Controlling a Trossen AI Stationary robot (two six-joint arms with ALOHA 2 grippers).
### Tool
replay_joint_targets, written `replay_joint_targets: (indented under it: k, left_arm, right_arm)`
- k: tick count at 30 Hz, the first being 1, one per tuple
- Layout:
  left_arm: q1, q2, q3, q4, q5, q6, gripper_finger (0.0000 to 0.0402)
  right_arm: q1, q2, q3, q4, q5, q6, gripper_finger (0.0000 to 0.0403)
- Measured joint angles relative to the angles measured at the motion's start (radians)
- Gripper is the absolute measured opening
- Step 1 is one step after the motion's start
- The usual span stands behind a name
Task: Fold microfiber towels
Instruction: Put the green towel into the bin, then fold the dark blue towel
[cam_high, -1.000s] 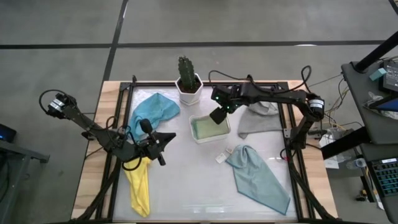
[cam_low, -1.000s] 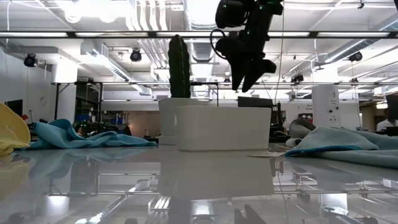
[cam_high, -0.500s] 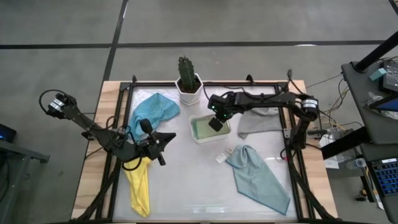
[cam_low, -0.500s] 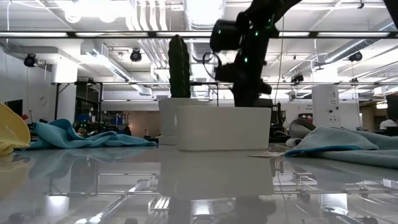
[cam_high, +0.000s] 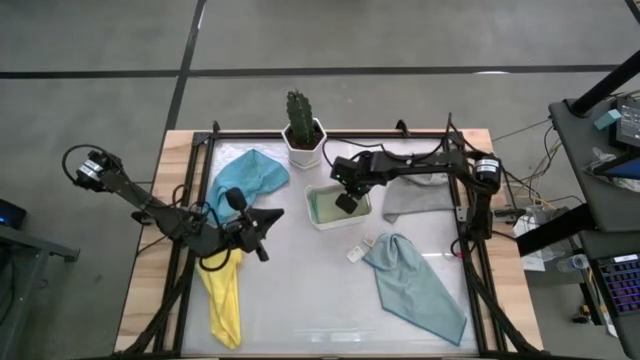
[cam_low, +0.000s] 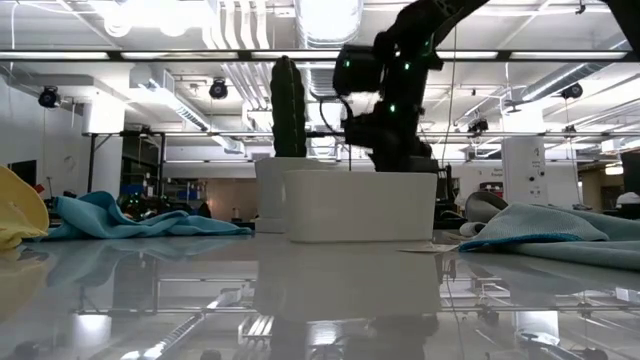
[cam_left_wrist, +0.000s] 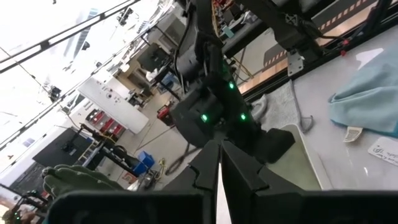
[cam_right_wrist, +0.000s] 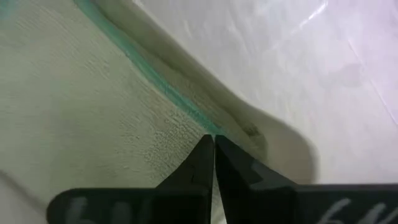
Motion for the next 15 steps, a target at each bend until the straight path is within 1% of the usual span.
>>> replay_joint_targets:
  k: [5, 9, 12, 15]
  left_arm:
    - [0.008, 0.007, 0.000, 0.000, 0.000, -0.026, 0.0004]
    - [0.028, 0.021, 0.000, 0.000, 0.013, -0.044, 0.0004]
    - [0.071, 0.028, 0.000, 0.001, 0.078, -0.079, 0.0001]
    - [0.146, 0.029, 0.001, -0.002, 0.189, -0.155, 0.0001]
  right_arm:
    - [0.022, -0.101, -0.002, -0.010, 0.001, -0.032, 0.0008]
    - [0.066, -0.198, -0.049, -0.005, 0.000, -0.090, 0.0008]
    - [0.090, -0.271, -0.115, 0.031, -0.002, -0.114, 0.0008]
    - [0.107, -0.346, -0.208, 0.109, -0.001, -0.146, 0.0008]
